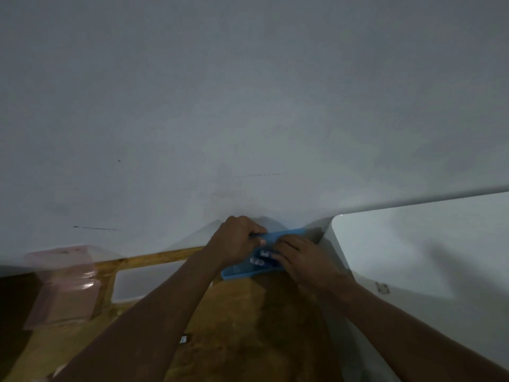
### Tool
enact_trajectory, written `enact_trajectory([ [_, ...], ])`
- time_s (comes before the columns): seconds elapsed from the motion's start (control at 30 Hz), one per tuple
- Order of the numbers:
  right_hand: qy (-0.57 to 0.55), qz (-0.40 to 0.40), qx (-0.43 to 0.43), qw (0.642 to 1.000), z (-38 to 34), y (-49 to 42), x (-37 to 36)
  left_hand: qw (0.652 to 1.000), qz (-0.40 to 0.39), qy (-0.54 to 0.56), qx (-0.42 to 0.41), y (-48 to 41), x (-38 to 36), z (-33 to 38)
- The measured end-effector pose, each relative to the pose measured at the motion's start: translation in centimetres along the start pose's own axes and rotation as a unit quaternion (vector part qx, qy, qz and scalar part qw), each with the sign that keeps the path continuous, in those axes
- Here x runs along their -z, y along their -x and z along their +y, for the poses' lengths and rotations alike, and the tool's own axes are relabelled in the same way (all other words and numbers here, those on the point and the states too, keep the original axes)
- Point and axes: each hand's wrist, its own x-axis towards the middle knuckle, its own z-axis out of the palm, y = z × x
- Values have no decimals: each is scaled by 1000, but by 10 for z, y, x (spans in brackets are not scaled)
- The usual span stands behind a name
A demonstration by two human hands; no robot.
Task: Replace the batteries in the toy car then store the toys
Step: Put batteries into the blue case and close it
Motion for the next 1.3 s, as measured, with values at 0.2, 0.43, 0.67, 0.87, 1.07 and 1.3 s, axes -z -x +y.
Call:
enact_trajectory([
  [0.2, -53, 46, -276, 959, -4, 18, 20, 998, -2, -48, -30, 17, -6, 6],
  [0.43, -303, 9, -437, 847, -7, 27, 15, 989, 46, -141, 27, 57, -16, -3],
  [0.67, -451, -21, -483, 750, -9, 40, 10, 974, 101, -145, 143, 82, -28, -16],
  [0.87, -308, -82, -409, 855, -3, 37, 6, 971, 83, -160, 155, 78, -36, -18],
  [1.07, -404, -57, -486, 773, -4, 38, 0, 970, 84, -167, 155, 76, -41, -18],
  [1.3, -340, -98, -455, 817, -7, 38, 4, 970, 80, -172, 154, 78, -42, -17],
])
